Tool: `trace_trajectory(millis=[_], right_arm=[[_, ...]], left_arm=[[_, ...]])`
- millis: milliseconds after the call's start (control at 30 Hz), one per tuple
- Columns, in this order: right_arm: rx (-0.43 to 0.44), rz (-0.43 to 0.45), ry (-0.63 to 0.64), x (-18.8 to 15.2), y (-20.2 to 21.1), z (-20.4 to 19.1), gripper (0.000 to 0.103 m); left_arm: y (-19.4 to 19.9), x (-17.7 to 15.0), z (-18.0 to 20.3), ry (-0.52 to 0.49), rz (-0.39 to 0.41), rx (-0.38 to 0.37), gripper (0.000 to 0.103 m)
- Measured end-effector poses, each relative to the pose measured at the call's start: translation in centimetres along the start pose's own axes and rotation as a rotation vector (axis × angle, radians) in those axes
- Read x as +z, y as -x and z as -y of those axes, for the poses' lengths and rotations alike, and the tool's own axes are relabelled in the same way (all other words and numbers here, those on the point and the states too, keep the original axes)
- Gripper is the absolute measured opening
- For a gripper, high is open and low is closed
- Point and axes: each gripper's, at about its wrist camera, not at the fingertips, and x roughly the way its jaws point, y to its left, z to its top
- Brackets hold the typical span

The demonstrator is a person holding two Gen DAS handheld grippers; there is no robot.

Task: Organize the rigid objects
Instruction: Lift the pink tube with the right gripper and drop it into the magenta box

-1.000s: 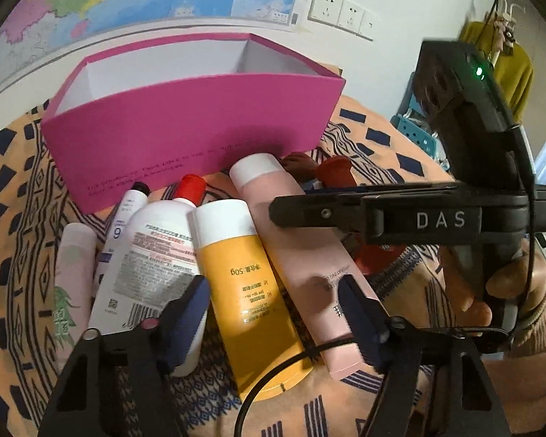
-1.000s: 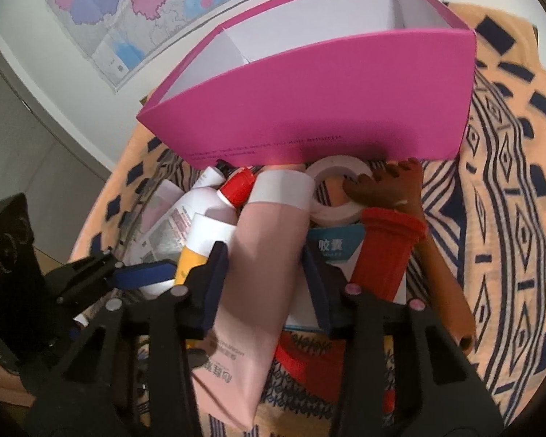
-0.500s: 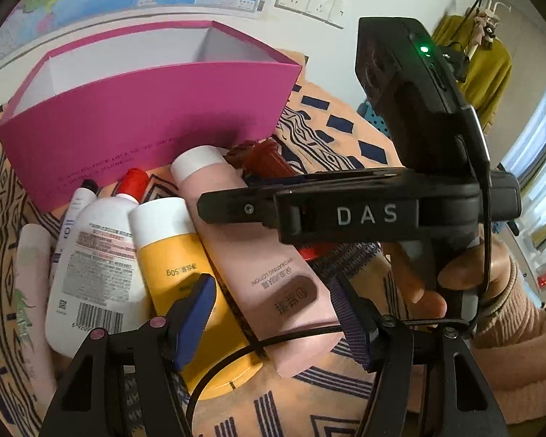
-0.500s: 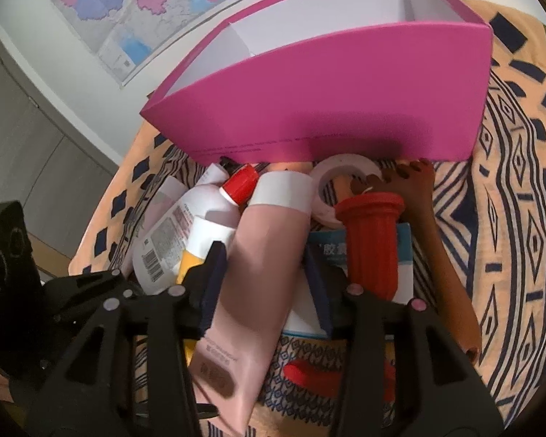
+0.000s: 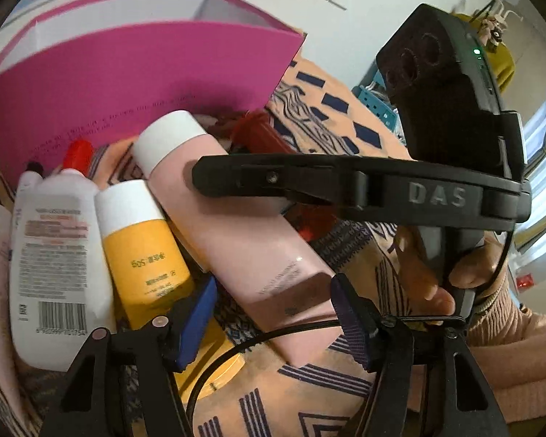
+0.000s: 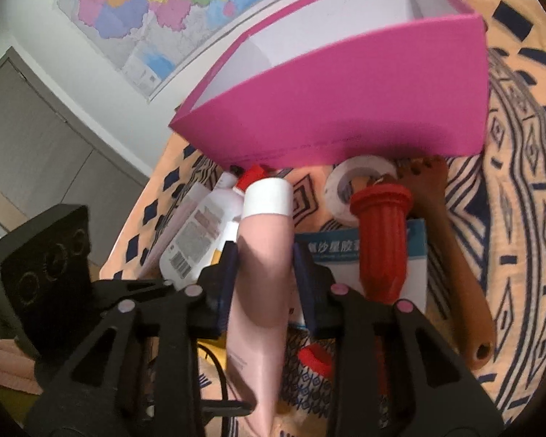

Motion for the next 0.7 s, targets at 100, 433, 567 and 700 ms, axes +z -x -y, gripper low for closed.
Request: trace_trajectory(millis=[100, 433, 567, 700], right_arm=[[0.004, -0.030, 0.014, -0.1, -0.4, 0.0, 0.038], [0.004, -0.004, 0.082, -0.2, -0.1, -1.6, 0.036], [0.020, 0.057, 0.104, 0.6, 1.7, -2.8, 0.035], [0.016, 0.126, 0.154, 2.3, 3.3, -4.9, 0.035]], left_arm=[[0.0, -0.1, -0.1, 0.003, -0.003, 0.003, 0.063], [-0.1, 0.9, -0.7, 0.030, 0.041, -0.009, 0.058], [1.9, 1.8, -0.7, 0.022, 0.101, 0.022, 0.054], [4.2, 3.8, -0.4, -0.005, 0.161, 0.040, 0.054]])
